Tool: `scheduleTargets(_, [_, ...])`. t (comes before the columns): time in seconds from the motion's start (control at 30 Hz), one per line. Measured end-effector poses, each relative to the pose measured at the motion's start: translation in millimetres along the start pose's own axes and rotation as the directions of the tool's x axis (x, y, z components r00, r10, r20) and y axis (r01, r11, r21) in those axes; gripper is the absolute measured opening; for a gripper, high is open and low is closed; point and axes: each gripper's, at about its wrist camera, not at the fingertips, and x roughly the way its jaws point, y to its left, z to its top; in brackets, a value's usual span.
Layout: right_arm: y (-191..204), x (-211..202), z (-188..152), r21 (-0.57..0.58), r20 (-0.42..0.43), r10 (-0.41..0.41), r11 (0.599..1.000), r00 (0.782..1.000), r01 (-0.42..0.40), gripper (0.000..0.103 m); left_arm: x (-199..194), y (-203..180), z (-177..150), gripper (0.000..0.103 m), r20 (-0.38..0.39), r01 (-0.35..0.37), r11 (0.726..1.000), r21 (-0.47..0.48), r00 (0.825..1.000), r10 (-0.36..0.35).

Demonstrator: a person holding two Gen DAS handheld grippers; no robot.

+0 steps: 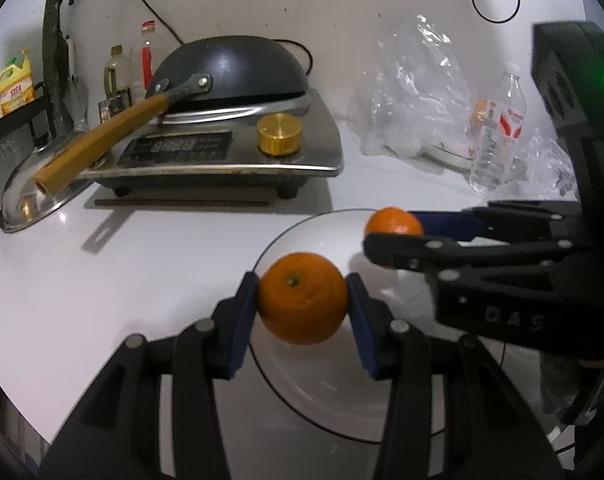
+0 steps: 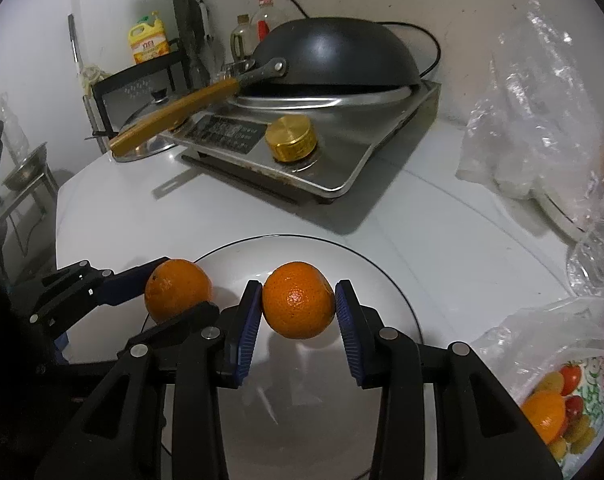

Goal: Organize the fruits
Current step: 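Carry both held oranges over the white plate with both tools, then lower the oranges onto the white plate and open both tools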

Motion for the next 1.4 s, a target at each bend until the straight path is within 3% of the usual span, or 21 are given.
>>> scheduleTargets(0.67, [10.9,21.9,6.6,-0.010,-0.068,0.006,1.000,0.998,-0.007,0.040,5.4,7.9,-4.8,0.046,-0.031,0.042,0.998,-0.052,0.999,-0.044])
scheduleTargets(1.4, [9.2,-48.8,-3.3,-0.002,0.030,-0.035,0.999,0.999,0.035,0.040,-43.9,-19.6,-0.2,0.047,0.055,0.011,0.999,-0.037,0.998,-0.009])
